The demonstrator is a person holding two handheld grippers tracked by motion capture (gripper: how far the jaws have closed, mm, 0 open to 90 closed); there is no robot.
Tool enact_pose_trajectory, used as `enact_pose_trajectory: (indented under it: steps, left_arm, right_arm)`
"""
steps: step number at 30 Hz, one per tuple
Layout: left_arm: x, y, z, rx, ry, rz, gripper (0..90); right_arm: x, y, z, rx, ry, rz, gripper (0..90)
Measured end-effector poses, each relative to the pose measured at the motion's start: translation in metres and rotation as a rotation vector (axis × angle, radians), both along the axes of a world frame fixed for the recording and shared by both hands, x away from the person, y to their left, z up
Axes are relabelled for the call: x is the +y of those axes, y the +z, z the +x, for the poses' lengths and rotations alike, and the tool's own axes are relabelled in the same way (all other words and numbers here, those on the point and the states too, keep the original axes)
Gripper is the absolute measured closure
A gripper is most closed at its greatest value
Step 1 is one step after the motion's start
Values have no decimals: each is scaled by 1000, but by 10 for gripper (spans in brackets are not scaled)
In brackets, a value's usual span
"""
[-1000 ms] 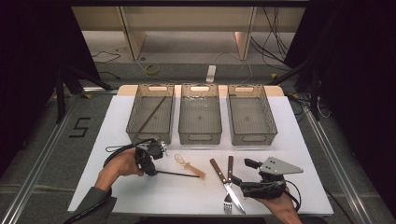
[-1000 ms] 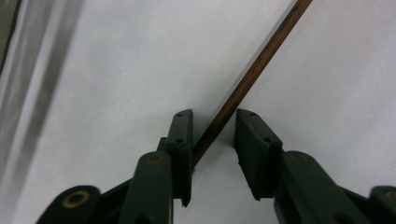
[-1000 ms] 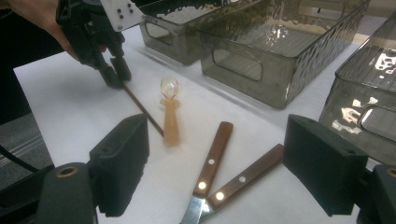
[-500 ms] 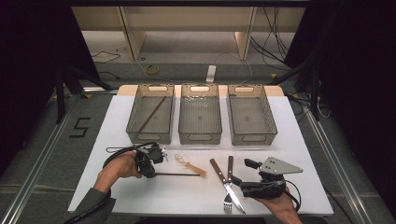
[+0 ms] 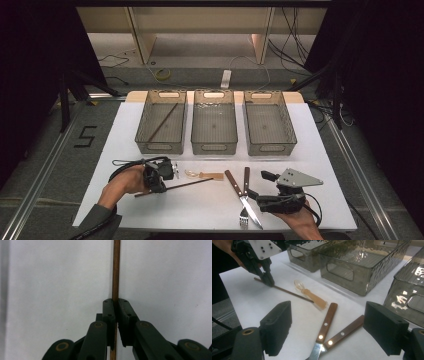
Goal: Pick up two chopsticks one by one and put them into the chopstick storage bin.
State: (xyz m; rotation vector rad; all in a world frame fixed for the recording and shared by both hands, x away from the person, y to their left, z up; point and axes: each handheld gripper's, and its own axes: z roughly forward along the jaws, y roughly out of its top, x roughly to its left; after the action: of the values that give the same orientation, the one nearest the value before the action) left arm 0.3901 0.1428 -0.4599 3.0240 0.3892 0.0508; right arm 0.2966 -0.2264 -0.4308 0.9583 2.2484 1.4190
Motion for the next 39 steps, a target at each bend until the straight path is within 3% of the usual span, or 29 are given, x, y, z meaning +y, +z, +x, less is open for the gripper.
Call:
enact_pose_trajectory:
  steps: [6, 14, 21, 28, 32, 39]
  left_arm:
    - [2, 2, -1, 8, -21, -19, 845]
    - [5, 17, -1, -10, 15, -110, 847]
    - [10, 34, 2, -38, 104, -185, 846]
    - [18, 48, 7, -89, 237, -279, 846]
    - [23, 53, 9, -114, 289, -298, 846]
    - [33, 63, 13, -154, 402, -374, 846]
  right_arm:
    - [0, 0, 0, -1, 2, 0, 236]
    - [0, 0, 0, 1, 4, 3, 236]
    - [0, 0, 0, -1, 3, 4, 236]
    - [0, 0, 0, -1, 2, 1, 236]
    - [0, 0, 0, -2, 3, 1, 236]
    - [0, 0, 0, -1, 2, 1, 236]
